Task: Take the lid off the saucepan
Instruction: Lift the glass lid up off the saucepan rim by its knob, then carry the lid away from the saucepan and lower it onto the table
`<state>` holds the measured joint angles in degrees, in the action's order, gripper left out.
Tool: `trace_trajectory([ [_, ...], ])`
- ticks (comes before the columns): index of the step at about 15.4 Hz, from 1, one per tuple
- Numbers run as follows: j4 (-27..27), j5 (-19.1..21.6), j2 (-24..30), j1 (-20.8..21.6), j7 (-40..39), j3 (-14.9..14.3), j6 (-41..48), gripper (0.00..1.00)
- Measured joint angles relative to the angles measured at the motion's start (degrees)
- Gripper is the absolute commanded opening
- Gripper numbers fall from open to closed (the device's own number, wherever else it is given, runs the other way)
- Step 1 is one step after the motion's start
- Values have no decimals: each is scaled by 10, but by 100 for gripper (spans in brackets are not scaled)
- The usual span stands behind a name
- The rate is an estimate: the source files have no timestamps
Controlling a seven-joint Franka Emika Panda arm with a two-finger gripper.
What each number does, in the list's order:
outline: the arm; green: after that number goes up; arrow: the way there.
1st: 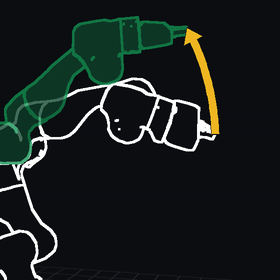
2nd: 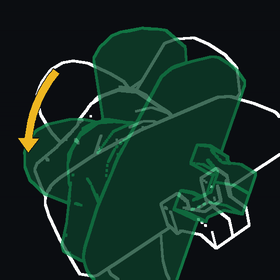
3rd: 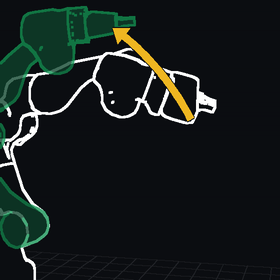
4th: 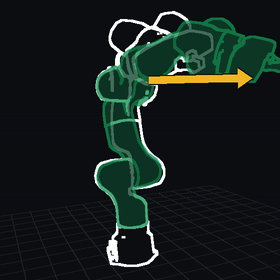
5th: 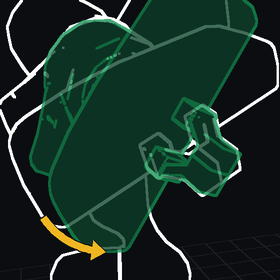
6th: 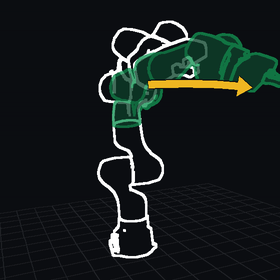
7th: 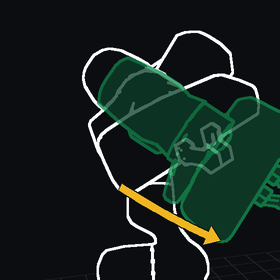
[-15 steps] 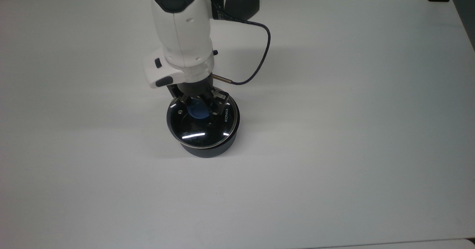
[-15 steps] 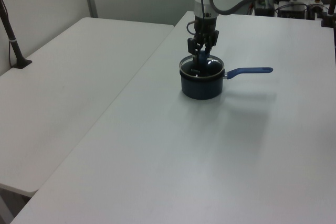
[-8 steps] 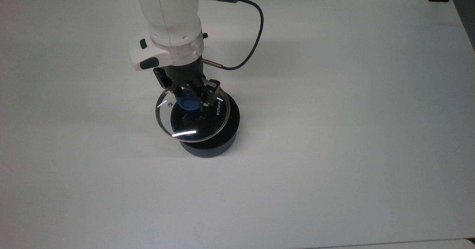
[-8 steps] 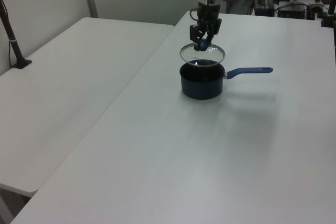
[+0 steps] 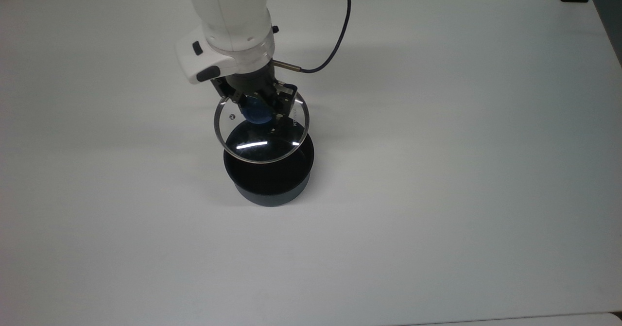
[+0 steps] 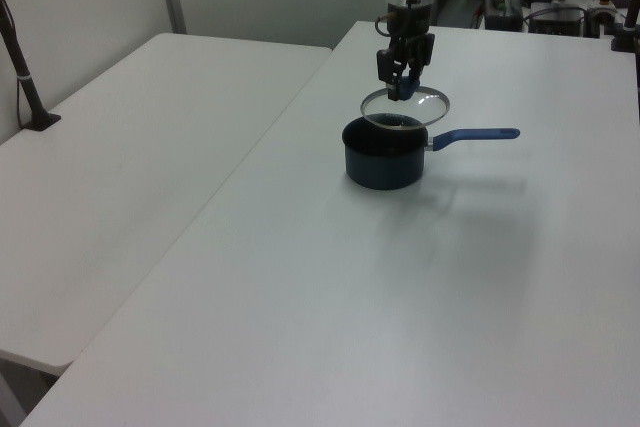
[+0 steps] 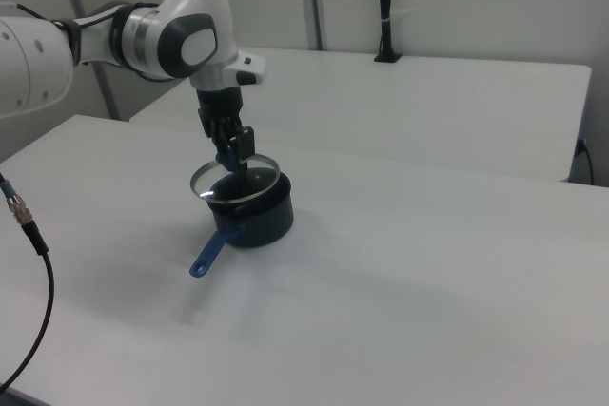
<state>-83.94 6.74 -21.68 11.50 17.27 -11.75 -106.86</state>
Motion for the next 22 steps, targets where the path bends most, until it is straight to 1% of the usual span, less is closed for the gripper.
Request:
trace_trajectory([
  [3, -35, 0, 16, 16, -11, 2, 0, 52],
  [5, -72, 0, 35, 39, -13, 3, 0, 52],
  [6, -81, 0, 40, 46, -13, 3, 0, 52],
  [11, -98, 0, 57, 52, -14, 3, 0, 52],
  [13, -109, 0, 64, 54, -26, 4, 0, 53],
  [17, -148, 0, 100, 65, -54, 5, -1, 53],
  [18, -167, 0, 116, 70, -58, 5, -2, 53],
  [22, -213, 0, 136, 97, -59, 5, -5, 53],
])
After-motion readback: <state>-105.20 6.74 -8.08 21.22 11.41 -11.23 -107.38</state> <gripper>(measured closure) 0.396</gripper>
